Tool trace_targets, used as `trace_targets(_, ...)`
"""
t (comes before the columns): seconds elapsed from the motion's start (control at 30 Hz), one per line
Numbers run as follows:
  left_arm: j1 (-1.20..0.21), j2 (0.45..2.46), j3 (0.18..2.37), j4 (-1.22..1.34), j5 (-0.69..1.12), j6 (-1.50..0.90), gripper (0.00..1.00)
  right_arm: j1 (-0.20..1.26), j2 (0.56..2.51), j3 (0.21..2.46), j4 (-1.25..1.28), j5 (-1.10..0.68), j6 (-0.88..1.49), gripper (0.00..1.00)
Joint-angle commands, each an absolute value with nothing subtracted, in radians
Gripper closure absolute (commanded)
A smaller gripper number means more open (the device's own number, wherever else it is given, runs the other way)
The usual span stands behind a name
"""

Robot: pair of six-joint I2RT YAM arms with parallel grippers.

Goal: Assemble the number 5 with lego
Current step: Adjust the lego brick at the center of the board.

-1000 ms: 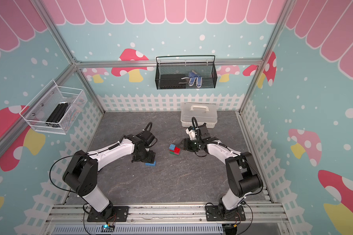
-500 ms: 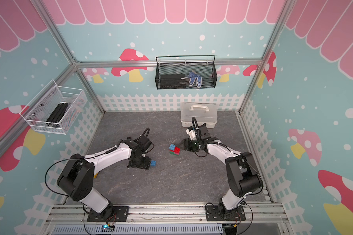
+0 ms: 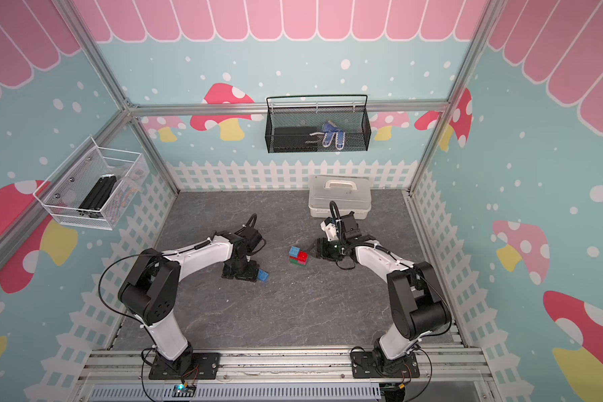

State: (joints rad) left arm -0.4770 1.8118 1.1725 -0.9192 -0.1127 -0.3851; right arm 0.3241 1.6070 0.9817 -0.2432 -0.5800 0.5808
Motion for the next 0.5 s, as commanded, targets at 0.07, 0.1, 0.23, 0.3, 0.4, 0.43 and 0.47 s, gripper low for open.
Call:
trace_targets(0.07, -0.447, 1.856, 1.250, -0.907, -0.155, -0.345, 0.21, 0.321, 1.603, 0.974, -0.262, -0.561, 0.565, 0.42)
trace_targets(0.1, -0.444, 1.856, 1.260, -0.907, -0.154, -0.342, 0.21, 0.321, 1.609, 0.974, -0.262, -0.554, 0.566, 0.42)
trace_targets(0.23, -0.439, 1.812, 1.267, -0.935, -0.152, -0.355, 0.21, 0.319, 1.634, 0.972, -0.246, -0.539, 0.573, 0.42)
trace_targets(0.3, -0.439, 1.765, 1.257, -0.943, -0.128, -0.378, 0.21, 0.319, 1.648, 0.972, -0.242, -0.523, 0.575, 0.42)
trace_targets(0.4, -0.447, 1.732, 1.267, -0.943, -0.050, -0.412, 0.20, 0.318, 1.681, 0.982, -0.227, -0.512, 0.580, 0.42)
trace_targets(0.43, -0.455, 1.734, 1.277, -0.945, -0.051, -0.416, 0.20, 0.318, 1.693, 0.985, -0.219, -0.508, 0.583, 0.42)
trace_targets(0.47, -0.465, 1.741, 1.287, -0.945, -0.051, -0.422, 0.20, 0.318, 1.707, 0.991, -0.211, -0.504, 0.586, 0.42)
